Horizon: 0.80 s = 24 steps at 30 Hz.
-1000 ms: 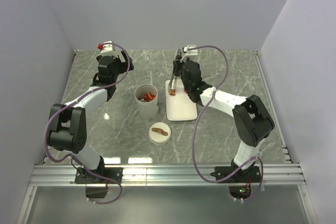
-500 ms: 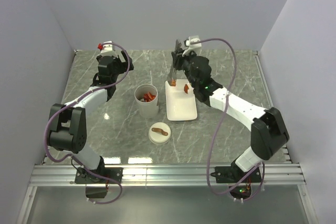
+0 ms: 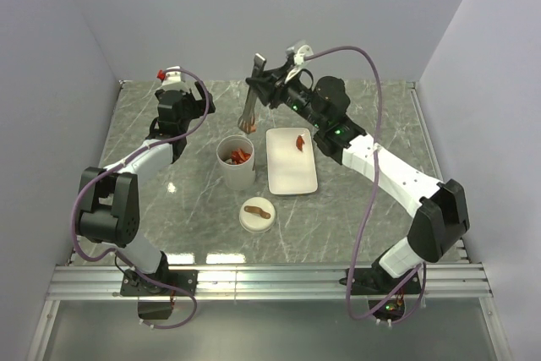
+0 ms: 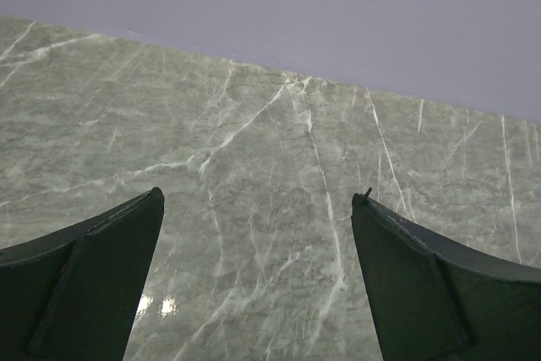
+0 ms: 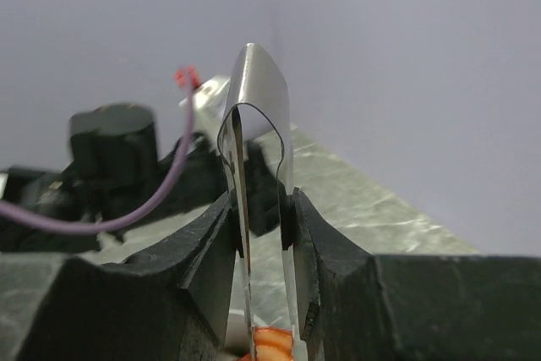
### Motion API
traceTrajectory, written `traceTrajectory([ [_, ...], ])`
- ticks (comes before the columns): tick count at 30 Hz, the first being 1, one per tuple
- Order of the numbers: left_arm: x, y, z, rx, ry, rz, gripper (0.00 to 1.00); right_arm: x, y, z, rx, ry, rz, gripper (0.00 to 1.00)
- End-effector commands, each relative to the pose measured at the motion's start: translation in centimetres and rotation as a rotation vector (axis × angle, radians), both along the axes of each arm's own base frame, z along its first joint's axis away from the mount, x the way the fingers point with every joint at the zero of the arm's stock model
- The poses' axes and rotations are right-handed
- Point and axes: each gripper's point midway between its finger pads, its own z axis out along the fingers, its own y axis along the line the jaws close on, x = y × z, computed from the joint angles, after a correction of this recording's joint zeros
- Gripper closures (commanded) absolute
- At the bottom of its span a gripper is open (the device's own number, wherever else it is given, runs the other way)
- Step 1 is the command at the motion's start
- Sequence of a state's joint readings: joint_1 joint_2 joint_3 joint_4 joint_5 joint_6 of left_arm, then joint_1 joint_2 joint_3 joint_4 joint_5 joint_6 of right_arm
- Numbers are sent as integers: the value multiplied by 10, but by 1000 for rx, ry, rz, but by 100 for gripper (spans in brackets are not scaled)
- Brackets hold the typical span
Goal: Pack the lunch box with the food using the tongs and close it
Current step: Place the food into the lunch box
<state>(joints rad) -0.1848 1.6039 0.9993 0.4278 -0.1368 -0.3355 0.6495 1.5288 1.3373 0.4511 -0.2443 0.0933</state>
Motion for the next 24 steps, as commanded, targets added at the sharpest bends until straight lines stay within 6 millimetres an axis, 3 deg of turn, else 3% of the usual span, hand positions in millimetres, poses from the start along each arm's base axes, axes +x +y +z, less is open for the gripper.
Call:
traceTrajectory([
  [1,5,2,26,-18,-70,12,1,-26,22,15,11,-30,149,80],
  [4,5,1,26,-18,-70,11,1,-35,32,13,1,-30,215,79],
  [9,5,1,26,-17,-70,9,0,-33,47,2,-33,-6,252,77],
  [15,5,1,26,-17,-70,10,0,-30,48,0,-46,-14,243,58],
  [24,6,2,25,-16,-67,12,0,-32,46,7,-39,-43,238,53],
])
